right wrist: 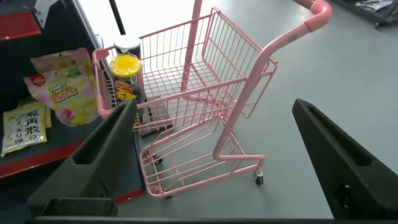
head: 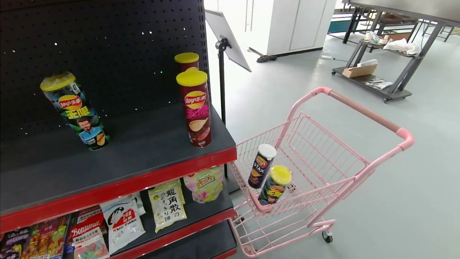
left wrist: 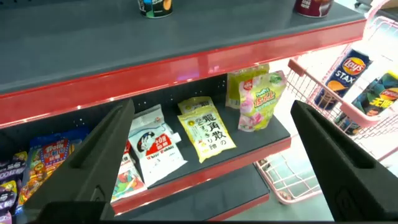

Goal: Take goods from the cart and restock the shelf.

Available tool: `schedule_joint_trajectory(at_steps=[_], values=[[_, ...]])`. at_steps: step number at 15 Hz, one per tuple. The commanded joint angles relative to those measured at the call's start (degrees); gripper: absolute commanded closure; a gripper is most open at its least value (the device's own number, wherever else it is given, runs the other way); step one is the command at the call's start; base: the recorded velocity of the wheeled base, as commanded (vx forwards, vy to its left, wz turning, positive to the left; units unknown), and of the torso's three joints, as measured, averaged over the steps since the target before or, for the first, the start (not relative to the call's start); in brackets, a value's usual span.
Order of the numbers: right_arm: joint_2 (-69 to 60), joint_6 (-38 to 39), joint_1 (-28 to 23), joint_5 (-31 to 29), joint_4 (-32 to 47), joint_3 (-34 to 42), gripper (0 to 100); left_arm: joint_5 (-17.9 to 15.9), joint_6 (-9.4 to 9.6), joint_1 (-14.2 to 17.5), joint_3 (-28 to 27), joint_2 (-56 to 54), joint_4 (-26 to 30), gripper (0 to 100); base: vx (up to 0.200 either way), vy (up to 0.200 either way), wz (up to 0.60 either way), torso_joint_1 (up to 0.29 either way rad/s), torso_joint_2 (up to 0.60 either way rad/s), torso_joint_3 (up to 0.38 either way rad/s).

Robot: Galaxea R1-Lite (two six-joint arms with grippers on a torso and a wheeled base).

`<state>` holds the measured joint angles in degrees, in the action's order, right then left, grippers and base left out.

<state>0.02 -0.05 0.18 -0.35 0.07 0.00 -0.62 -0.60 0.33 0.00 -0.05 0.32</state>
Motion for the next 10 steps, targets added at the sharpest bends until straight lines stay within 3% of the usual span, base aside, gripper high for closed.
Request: schedule_joint_trajectory(at_steps=[1,10], values=[[0.06,-0.04,-0.01,0.0,0.01,0.0,0,0.01,-0.02,-0.07,0.0,0.05,0.03,0,0.0,0.0,0.0,-0.105,0.28,0.139],[0.06,0.05,-0.01,0.0,0.01,0.0,0,0.27,-0.02,0.02,0.0,0.05,0.03,0,0.0,0.0,0.0,-0.141,0.36,0.212]])
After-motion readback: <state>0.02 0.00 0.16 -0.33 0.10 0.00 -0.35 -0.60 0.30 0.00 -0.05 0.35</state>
